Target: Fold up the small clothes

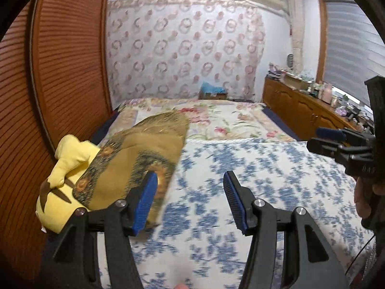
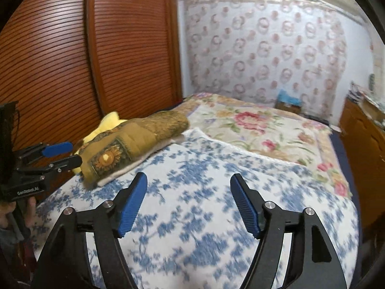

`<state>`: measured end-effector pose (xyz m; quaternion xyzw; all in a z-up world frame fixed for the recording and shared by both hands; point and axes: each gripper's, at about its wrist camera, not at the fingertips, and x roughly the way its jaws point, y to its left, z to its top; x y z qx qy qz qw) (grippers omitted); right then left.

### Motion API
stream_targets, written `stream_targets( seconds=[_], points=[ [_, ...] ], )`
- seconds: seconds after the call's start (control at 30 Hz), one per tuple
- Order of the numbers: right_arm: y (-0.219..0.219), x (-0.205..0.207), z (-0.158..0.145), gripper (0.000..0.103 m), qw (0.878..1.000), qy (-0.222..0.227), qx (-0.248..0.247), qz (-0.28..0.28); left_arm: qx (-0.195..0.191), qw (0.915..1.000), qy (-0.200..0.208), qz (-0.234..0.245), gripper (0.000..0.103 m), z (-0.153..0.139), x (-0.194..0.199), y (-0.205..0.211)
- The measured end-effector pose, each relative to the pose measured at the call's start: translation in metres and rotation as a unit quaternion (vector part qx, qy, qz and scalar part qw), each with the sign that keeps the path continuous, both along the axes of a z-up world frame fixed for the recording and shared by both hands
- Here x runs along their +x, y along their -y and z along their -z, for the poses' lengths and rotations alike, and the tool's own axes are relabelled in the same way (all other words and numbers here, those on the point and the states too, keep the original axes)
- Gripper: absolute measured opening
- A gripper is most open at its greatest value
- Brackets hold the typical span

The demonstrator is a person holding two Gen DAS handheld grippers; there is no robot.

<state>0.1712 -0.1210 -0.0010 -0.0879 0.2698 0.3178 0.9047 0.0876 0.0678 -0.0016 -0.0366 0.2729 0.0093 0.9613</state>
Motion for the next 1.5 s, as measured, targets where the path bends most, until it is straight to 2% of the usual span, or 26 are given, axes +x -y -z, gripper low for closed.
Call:
stream_targets(
  seconds=[0.33,0.63,1.5],
  points=[
    [0.069,-0.057,-0.023,0.078,0.994,0.049,0.036,0.094,0.011,0.9991,0.035,0.023,0.056,-0.036,-0.021,0.053],
    [0.106,-0.098,-0.044,0.078,0.984,0.090,0.067,0.137,0.027,0.9978,0.057,0.021,0.056,-0.058,-0.043,0.074],
    [0.117,-0.105,-0.042,0.078,0.981,0.092,0.071,0.156,0.019,0.9971,0.069,0.026,0.057,-0.062,-0.055,0.070]
  ],
)
